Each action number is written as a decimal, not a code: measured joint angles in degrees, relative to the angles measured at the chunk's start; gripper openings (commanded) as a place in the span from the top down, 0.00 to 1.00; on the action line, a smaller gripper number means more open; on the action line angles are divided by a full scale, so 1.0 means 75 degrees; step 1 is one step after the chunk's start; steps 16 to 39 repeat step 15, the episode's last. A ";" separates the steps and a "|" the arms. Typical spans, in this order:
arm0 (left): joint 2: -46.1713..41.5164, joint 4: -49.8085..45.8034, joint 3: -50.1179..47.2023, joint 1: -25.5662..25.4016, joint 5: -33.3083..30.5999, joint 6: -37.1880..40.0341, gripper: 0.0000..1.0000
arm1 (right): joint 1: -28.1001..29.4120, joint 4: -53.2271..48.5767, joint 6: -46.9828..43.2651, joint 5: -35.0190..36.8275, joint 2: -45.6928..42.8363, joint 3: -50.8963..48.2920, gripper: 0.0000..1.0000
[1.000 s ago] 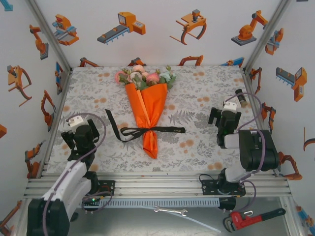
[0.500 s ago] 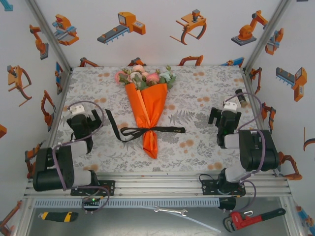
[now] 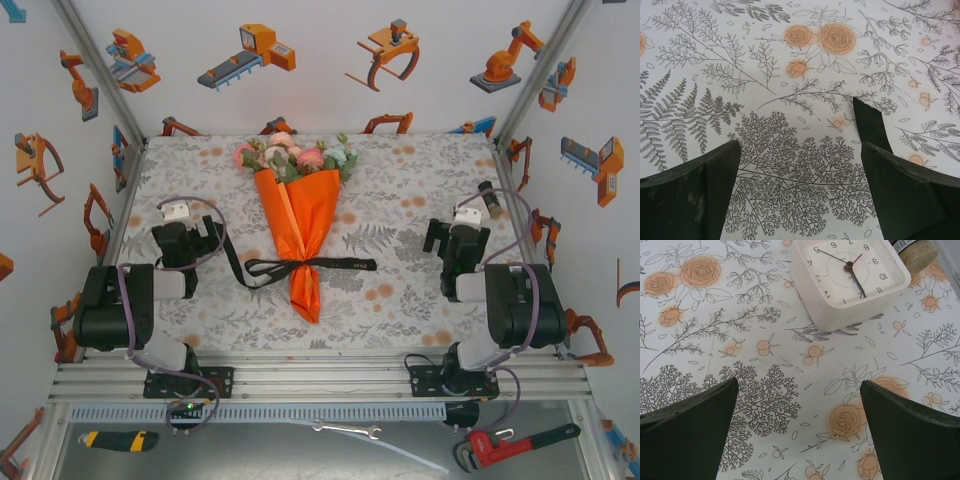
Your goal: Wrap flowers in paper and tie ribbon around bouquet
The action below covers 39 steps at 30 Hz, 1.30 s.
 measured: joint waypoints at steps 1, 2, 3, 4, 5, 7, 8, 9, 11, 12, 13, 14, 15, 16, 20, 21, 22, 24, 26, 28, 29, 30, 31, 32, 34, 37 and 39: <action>-0.0003 -0.0006 0.0000 -0.0009 -0.0058 0.0012 0.03 | 0.0000 0.0003 0.0000 0.0000 0.0000 0.0000 0.01; -0.0003 -0.0006 0.0000 -0.0009 -0.0114 0.0017 0.03 | 0.0000 0.0000 0.0000 0.0000 0.0000 0.0000 0.01; -0.0003 -0.0003 0.0000 -0.0009 -0.0157 0.0029 0.03 | 0.0000 0.0000 0.0000 0.0000 0.0000 0.0000 0.01; -0.0003 -0.0003 0.0000 -0.0009 -0.0187 0.0038 0.03 | 0.0000 0.0000 0.0000 0.0000 0.0000 0.0000 0.01; -0.0003 -0.0006 0.0000 -0.0015 -0.0227 0.0041 0.03 | 0.0000 0.0000 0.0000 0.0000 0.0000 0.0000 0.01; -0.0003 -0.0009 0.0000 -0.0023 -0.0268 0.0044 0.03 | 0.0000 0.0000 0.0000 0.0000 0.0000 0.0000 0.01; -0.0003 -0.0006 0.0000 -0.0023 -0.0280 0.0044 0.03 | 0.0000 0.0003 0.0000 0.0000 0.0000 0.0000 0.01; -0.0003 -0.0009 0.0000 -0.0032 -0.0291 0.0044 0.03 | 0.0000 0.0000 -0.0003 -0.0012 0.0000 0.0000 0.01; -0.0003 -0.0012 0.0000 -0.0044 -0.0309 0.0047 0.03 | -0.0003 -0.0006 -0.0006 -0.0128 0.0000 0.0000 0.01; -0.0003 -0.0009 0.0000 -0.0047 -0.0309 0.0047 0.03 | -0.0009 -0.0009 -0.0006 -0.0198 0.0000 0.0003 0.01; -0.0003 -0.0009 0.0000 -0.0050 -0.0309 0.0047 0.03 | -0.0017 -0.0009 -0.0006 -0.0245 0.0000 0.0003 0.01; -0.0003 -0.0012 0.0000 -0.0050 -0.0309 0.0047 0.03 | -0.0029 -0.0009 -0.0006 -0.0286 0.0000 0.0003 0.01; -0.0003 -0.0009 0.0000 -0.0050 -0.0312 0.0047 0.03 | -0.0041 -0.0009 -0.0006 -0.0318 0.0000 0.0003 0.01; -0.0003 -0.0009 0.0000 -0.0050 -0.0312 0.0047 0.03 | -0.0041 -0.0009 -0.0006 -0.0318 0.0000 0.0003 0.01; -0.0003 -0.0009 0.0000 -0.0050 -0.0312 0.0047 0.03 | -0.0041 -0.0009 -0.0006 -0.0318 0.0000 0.0003 0.01; -0.0003 -0.0009 0.0000 -0.0050 -0.0312 0.0047 0.03 | -0.0041 -0.0009 -0.0006 -0.0318 0.0000 0.0003 0.01; -0.0003 -0.0009 0.0000 -0.0050 -0.0312 0.0047 0.03 | -0.0041 -0.0009 -0.0006 -0.0318 0.0000 0.0003 0.01; -0.0003 -0.0009 0.0000 -0.0050 -0.0312 0.0047 0.03 | -0.0041 -0.0009 -0.0006 -0.0318 0.0000 0.0003 0.01; -0.0003 -0.0009 0.0000 -0.0050 -0.0312 0.0047 0.03 | -0.0041 -0.0009 -0.0006 -0.0318 0.0000 0.0003 0.01; -0.0003 -0.0009 0.0000 -0.0050 -0.0312 0.0047 0.03 | -0.0041 -0.0009 -0.0006 -0.0318 0.0000 0.0003 0.01; -0.0003 -0.0009 0.0000 -0.0050 -0.0312 0.0047 0.03 | -0.0041 -0.0009 -0.0006 -0.0318 0.0000 0.0003 0.01; -0.0003 -0.0009 0.0000 -0.0050 -0.0312 0.0047 0.03 | -0.0041 -0.0009 -0.0006 -0.0318 0.0000 0.0003 0.01; -0.0003 -0.0009 0.0000 -0.0050 -0.0312 0.0047 0.03 | -0.0041 -0.0009 -0.0006 -0.0318 0.0000 0.0003 0.01; -0.0003 -0.0009 0.0000 -0.0050 -0.0312 0.0047 0.03 | -0.0041 -0.0009 -0.0006 -0.0318 0.0000 0.0003 0.01; -0.0003 -0.0009 0.0000 -0.0050 -0.0312 0.0047 0.03 | -0.0041 -0.0009 -0.0006 -0.0318 0.0000 0.0003 0.01; -0.0003 -0.0009 0.0000 -0.0050 -0.0312 0.0047 0.03 | -0.0041 -0.0009 -0.0006 -0.0318 0.0000 0.0003 0.01; -0.0003 -0.0009 0.0000 -0.0050 -0.0312 0.0047 0.03 | -0.0041 -0.0009 -0.0006 -0.0318 0.0000 0.0003 0.01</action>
